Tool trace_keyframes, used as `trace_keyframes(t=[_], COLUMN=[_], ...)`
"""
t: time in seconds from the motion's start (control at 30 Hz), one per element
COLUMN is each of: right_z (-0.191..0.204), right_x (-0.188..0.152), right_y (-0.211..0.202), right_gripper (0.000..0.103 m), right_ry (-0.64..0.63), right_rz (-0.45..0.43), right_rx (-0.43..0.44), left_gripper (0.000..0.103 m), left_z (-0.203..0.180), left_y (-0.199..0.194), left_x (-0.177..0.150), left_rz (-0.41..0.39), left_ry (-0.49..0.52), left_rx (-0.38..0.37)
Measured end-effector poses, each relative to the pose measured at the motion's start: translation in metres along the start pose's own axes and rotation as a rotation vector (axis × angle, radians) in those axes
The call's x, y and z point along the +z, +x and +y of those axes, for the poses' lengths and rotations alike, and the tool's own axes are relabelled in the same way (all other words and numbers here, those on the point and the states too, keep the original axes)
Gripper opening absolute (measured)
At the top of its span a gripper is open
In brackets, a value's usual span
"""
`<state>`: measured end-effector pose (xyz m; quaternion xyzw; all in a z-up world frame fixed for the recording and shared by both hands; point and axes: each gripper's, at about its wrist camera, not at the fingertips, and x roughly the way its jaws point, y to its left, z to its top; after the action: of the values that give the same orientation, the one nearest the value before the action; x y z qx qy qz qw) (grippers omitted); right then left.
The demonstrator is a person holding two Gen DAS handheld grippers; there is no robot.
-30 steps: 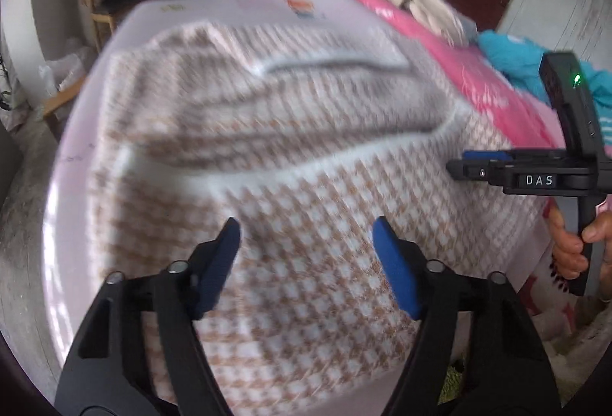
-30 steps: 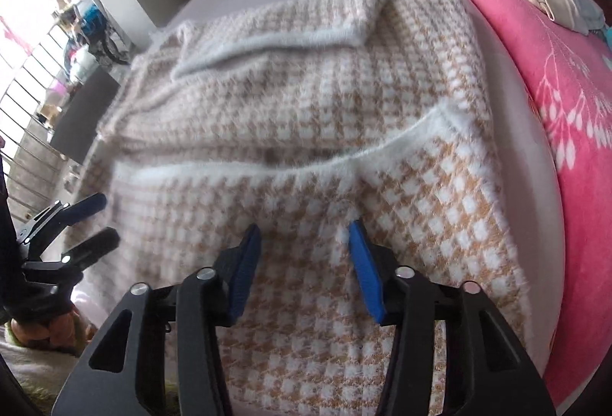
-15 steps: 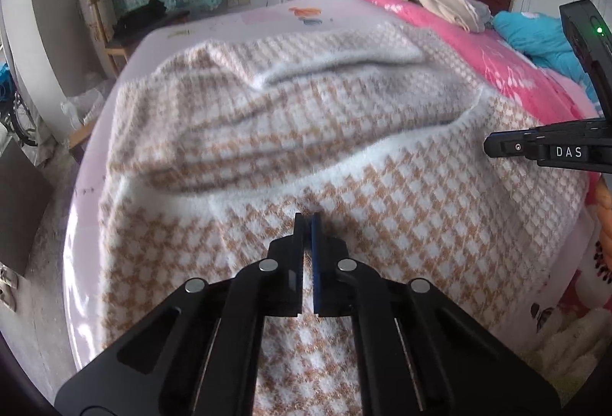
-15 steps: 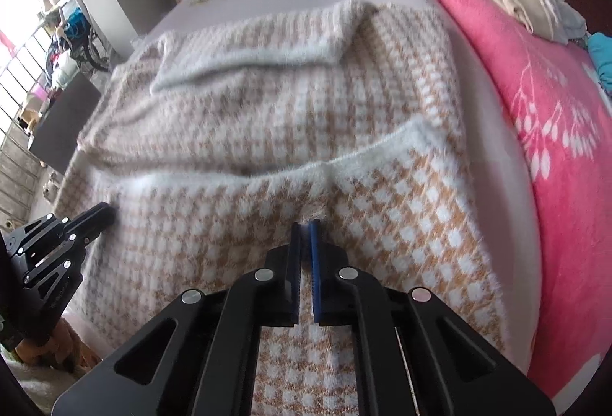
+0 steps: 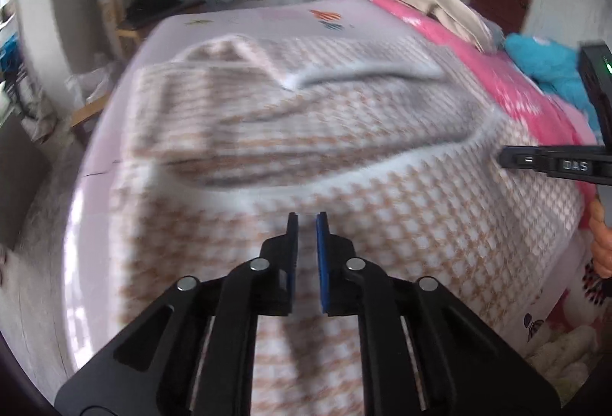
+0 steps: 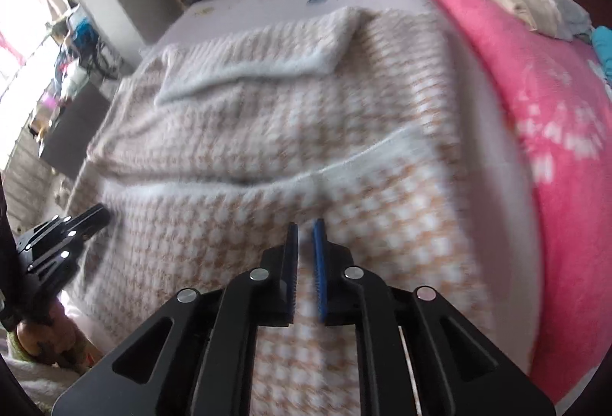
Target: Fold large clothes
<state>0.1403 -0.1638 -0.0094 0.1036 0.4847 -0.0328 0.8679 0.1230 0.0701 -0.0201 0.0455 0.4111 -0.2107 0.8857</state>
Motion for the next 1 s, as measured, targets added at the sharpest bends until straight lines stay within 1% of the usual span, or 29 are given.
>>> trace_keyframes(t=[0.03, 0.1, 0.2, 0.27, 0.43, 0.5, 0.63, 0.7, 0.83, 0.9, 1.0], right_z=[-0.007, -0.018, -0.037, -0.046, -0.054, -0.052, -0.049, -0.049, -0.046, -0.039, -0.034], right_x=[0.001, 0.004, 0.008, 0.011, 0.012, 0.009, 0.009, 0.009, 0.010, 0.012, 0.015], right_y=[-0.008, -0.018, -0.024, -0.022, -0.002, 0.002, 0.002, 0.002, 0.002, -0.003, -0.001], right_gripper=[0.024, 0.035, 0.037, 0.037, 0.037, 0.037, 0.037, 0.037, 0.037, 0.037, 0.037], right_ry=[0.009, 0.025, 0.044, 0.047, 0.027, 0.018, 0.010, 0.010, 0.009, -0.014, -0.040], right_rz=[-0.023, -0.062, -0.086, -0.086, -0.046, -0.037, -0.045, -0.048, -0.044, -0.063, -0.065], right_rx=[-0.028, -0.069, -0.127, -0.156, -0.196, -0.197, -0.192, -0.181, -0.155, -0.142, -0.164], left_gripper=[0.011, 0.019, 0.029, 0.033, 0.034, 0.034, 0.036, 0.044, 0.045, 0.045, 0.044], left_z=[0.007, 0.024, 0.045, 0.054, 0.059, 0.063, 0.070, 0.072, 0.076, 0.078, 0.081], left_y=[-0.006, -0.016, -0.017, -0.008, 0.012, 0.016, 0.014, 0.012, 0.012, 0.012, 0.014], left_x=[0.001, 0.001, 0.004, 0.005, 0.006, 0.005, 0.005, 0.004, 0.001, 0.001, -0.001], left_rz=[-0.009, -0.030, -0.023, 0.019, 0.064, 0.078, 0.071, 0.068, 0.059, 0.051, 0.045], left_ry=[-0.013, -0.046, -0.073, -0.077, -0.060, -0.076, -0.120, -0.131, -0.154, -0.158, -0.175], left_rx=[0.016, 0.068, 0.147, 0.168, 0.225, 0.222, 0.204, 0.200, 0.178, 0.169, 0.147])
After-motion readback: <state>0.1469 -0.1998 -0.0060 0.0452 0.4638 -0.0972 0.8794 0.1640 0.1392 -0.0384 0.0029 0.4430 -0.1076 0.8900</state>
